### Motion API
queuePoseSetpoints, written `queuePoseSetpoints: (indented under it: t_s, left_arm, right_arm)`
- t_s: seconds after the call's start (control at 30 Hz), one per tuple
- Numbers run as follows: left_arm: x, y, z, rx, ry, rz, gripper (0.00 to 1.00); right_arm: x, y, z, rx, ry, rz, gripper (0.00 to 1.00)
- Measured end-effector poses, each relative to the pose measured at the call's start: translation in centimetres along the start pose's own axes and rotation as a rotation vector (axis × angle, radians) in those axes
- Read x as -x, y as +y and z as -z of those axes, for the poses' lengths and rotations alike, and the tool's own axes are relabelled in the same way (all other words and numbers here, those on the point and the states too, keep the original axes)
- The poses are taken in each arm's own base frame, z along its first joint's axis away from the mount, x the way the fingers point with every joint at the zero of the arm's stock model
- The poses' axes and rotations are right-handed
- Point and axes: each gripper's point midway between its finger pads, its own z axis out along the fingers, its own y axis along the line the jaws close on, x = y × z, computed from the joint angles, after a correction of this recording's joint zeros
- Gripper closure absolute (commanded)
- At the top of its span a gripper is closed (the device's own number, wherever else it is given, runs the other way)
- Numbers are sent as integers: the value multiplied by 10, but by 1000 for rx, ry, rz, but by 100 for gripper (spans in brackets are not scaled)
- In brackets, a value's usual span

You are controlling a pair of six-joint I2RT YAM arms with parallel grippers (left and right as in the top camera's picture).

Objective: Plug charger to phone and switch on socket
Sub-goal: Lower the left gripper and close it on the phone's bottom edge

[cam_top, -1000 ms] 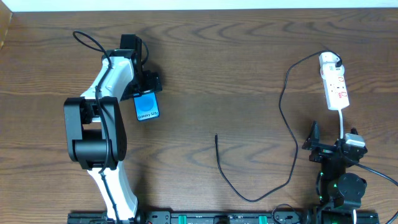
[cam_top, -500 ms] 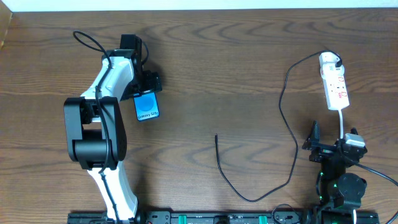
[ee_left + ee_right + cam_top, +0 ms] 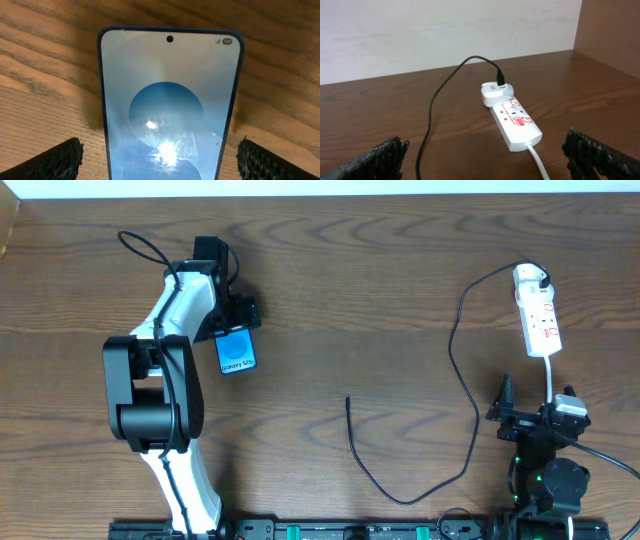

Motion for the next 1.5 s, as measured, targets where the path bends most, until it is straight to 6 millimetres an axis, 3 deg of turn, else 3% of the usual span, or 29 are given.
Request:
queuePoseSetpoints:
  t_s: [0.3,0.47,1.5]
  left_arm:
    - [0,0,-2,1,3,0,2]
    - [-5,0,-13,4,33,1,2]
    - [-12,1,-13,8,60,-1,2]
  right_arm:
    - [0,0,0,0,0,0,1]
    - [0,0,0,0,0,0,1]
    - [0,0,0,0,0,0,1]
